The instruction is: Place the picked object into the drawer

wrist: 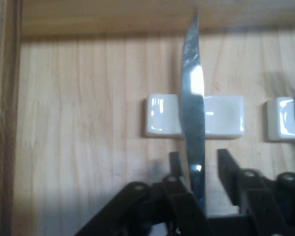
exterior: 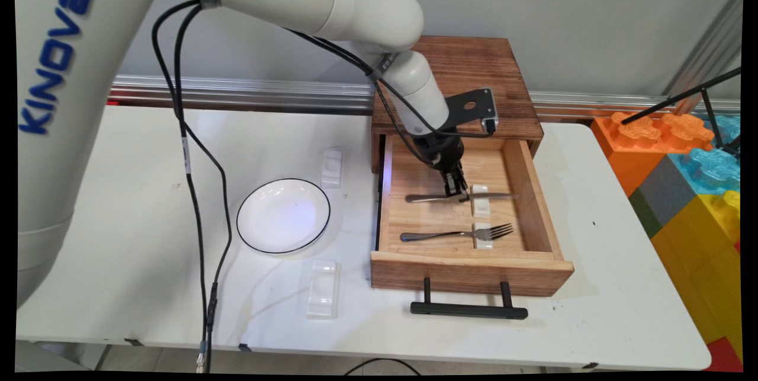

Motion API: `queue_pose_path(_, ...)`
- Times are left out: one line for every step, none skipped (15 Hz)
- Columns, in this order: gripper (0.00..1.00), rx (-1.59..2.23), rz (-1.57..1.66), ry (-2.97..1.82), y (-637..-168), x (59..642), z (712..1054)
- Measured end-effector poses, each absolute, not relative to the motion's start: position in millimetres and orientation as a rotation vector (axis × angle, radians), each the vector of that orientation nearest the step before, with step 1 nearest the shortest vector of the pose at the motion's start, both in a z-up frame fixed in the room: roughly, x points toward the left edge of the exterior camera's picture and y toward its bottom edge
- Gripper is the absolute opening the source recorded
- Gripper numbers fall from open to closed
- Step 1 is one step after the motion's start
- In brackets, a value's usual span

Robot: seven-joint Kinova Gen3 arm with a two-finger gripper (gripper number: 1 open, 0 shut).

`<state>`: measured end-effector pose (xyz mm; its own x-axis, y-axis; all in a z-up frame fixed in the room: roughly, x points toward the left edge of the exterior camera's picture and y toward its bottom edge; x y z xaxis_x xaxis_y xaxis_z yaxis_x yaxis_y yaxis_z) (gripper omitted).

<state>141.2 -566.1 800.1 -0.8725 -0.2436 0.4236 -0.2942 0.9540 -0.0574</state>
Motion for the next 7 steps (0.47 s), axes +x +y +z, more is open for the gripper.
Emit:
queue_pose_path(1.0, 0.388, 0.163, -2.683, -566.0, 140.8, 799.1)
queue_pose_path(1.0, 0.388, 0.159, -2.683, -565.7, 140.3, 797.9)
queue_pose_path(1.0, 0.389, 0.156, -2.683, -565.4, 140.1, 796.8)
queue_pose_path(1.0, 0.39, 0.153, -2.684, -565.0, 140.1, 795.9)
queue_pose_path(1.0, 0.39, 0.151, -2.684, -564.6, 140.1, 795.4)
queue_pose_path(1.0, 0.389, 0.15, -2.682, -564.5, 140.4, 795.8)
queue_pose_path(1.0, 0.389, 0.151, -2.68, -564.4, 140.7, 796.8)
